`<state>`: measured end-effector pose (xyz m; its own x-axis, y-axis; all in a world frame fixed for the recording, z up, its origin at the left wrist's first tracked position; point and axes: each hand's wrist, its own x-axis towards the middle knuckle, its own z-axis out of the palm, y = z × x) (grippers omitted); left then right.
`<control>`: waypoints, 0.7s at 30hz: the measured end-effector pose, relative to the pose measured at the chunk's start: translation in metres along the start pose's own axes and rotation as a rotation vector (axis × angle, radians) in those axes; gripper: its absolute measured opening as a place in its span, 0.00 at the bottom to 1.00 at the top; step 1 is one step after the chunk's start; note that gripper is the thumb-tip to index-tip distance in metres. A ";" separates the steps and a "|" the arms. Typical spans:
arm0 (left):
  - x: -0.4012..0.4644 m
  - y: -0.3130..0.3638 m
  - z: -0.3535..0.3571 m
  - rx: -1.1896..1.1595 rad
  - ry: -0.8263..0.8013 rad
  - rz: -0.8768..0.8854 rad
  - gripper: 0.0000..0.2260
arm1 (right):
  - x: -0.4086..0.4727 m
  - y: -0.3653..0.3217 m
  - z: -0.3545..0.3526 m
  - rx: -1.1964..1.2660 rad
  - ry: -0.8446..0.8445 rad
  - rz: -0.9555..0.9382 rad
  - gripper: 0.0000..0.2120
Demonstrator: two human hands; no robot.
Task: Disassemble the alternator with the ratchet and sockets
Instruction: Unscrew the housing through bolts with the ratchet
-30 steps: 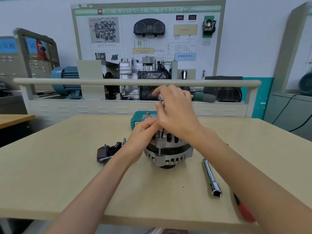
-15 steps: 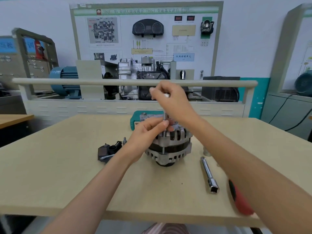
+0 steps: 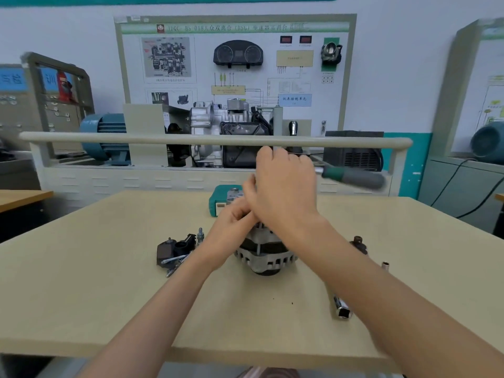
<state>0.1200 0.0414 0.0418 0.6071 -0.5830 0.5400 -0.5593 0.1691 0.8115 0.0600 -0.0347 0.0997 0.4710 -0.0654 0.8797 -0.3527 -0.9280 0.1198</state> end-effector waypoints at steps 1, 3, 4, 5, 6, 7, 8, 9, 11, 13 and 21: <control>0.000 -0.002 -0.002 0.018 0.004 -0.010 0.26 | 0.002 -0.005 -0.007 -0.148 -0.003 0.003 0.08; 0.000 -0.001 0.000 0.035 0.004 -0.007 0.23 | 0.015 -0.003 -0.011 -0.133 -0.017 0.010 0.16; 0.001 0.002 0.001 0.028 0.000 -0.004 0.17 | 0.022 0.001 -0.008 -0.036 -0.062 -0.035 0.20; 0.001 0.004 0.001 0.016 0.000 -0.002 0.12 | 0.028 0.006 -0.002 0.141 -0.104 -0.057 0.20; 0.001 0.006 0.001 0.011 -0.001 0.001 0.11 | 0.032 0.010 0.002 0.430 -0.158 -0.025 0.19; 0.001 0.007 0.001 0.018 -0.007 0.008 0.13 | 0.030 0.012 0.004 0.759 -0.165 0.036 0.17; 0.001 0.007 0.002 0.027 -0.013 0.013 0.14 | 0.026 0.013 0.002 1.010 -0.147 0.102 0.15; 0.001 0.005 0.001 0.040 -0.007 0.032 0.15 | 0.020 0.012 0.000 1.104 -0.118 0.148 0.13; 0.001 0.004 0.002 0.059 0.019 0.074 0.13 | 0.008 0.011 0.004 0.850 -0.062 0.109 0.08; 0.002 -0.001 0.002 0.106 0.058 0.077 0.20 | 0.000 0.008 0.006 0.174 0.019 0.057 0.06; 0.004 0.004 0.000 0.129 -0.019 0.035 0.16 | 0.027 0.017 0.009 0.638 -0.155 0.038 0.15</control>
<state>0.1203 0.0401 0.0476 0.5759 -0.5934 0.5623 -0.6489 0.0865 0.7559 0.0738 -0.0552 0.1212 0.5958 -0.1098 0.7956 0.1552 -0.9562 -0.2482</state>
